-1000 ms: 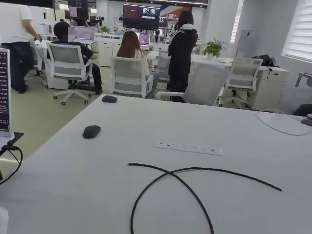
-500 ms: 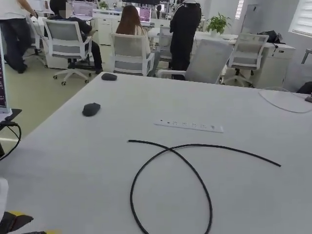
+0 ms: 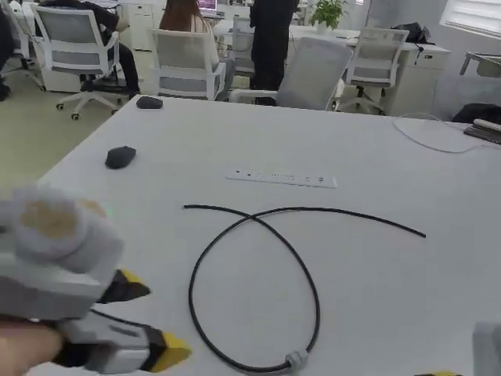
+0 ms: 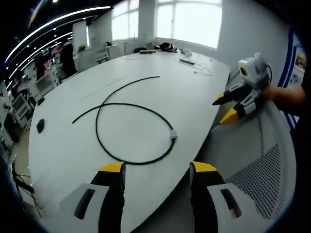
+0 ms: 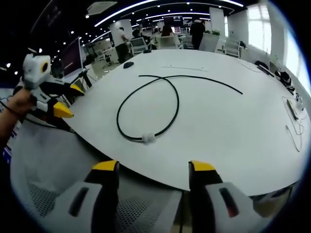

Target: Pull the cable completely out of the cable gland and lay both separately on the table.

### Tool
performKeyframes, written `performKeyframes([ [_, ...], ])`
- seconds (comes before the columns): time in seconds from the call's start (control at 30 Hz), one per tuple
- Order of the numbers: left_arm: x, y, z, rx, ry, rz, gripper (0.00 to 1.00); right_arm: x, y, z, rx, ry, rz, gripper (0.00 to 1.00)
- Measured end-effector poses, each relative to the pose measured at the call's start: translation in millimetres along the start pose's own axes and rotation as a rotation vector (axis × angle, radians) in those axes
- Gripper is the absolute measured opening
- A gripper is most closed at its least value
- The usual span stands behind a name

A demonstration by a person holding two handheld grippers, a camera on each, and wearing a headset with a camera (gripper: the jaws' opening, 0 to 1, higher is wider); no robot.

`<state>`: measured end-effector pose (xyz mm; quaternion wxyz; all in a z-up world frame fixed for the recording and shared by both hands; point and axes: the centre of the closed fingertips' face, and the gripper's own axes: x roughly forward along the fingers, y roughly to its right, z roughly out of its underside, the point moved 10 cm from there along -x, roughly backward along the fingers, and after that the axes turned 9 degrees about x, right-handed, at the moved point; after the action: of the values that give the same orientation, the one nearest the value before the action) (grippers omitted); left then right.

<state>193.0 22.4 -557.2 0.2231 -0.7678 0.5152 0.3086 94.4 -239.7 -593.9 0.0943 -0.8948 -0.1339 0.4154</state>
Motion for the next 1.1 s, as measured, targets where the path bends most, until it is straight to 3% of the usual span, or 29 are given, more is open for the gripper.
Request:
performKeyframes([
  [0.03,15.3,4.6,-8.8,-0.016,0.032,0.047,0.53,0.1,-0.6,0.1,-0.006,-0.005,-0.008,0.60],
  [0.1,34.7,8.3,-14.7,0.015,0.035,0.086,0.54,0.2,-1.4,0.6,-0.015,-0.014,-0.016,0.59],
  [0.17,54.2,9.5,-14.9,0.058,-0.027,0.093,0.52,0.4,-2.0,0.5,-0.019,-0.011,-0.024,0.59],
  [0.2,63.9,10.4,-15.1,0.096,-0.060,0.121,0.51,0.3,-2.0,0.4,-0.018,-0.009,-0.026,0.58],
  [0.23,69.6,11.4,-15.4,0.107,-0.071,0.135,0.50,0.3,-2.0,0.4,-0.017,-0.007,-0.027,0.58],
  [0.43,105.8,12.5,-13.3,0.116,-0.067,0.151,0.45,0.0,-2.1,-0.1,-0.014,0.006,-0.030,0.57],
  [0.63,142.7,7.2,-6.1,0.102,-0.099,0.155,0.43,0.1,-1.9,0.2,-0.009,0.012,-0.028,0.56],
  [0.73,152.9,8.5,-6.5,0.048,-0.059,0.144,0.44,0.1,-1.8,0.3,-0.005,0.014,-0.026,0.56],
  [0.83,161.9,11.7,-4.9,0.089,-0.081,0.145,0.40,0.3,-1.7,0.0,-0.003,0.017,-0.026,0.56],
  [0.9,167.5,12.7,-2.3,0.097,-0.100,0.173,0.34,0.2,-1.6,-0.2,0.000,0.019,-0.024,0.56],
  [1.0,170.4,10.2,-2.6,0.084,-0.097,0.186,0.22,-1.0,0.4,-1.2,0.014,0.040,0.000,0.57],
  [1.1,172.0,9.3,-3.0,0.100,-0.090,0.172,0.21,-1.1,-0.4,-1.1,0.011,0.037,-0.007,0.57],
])
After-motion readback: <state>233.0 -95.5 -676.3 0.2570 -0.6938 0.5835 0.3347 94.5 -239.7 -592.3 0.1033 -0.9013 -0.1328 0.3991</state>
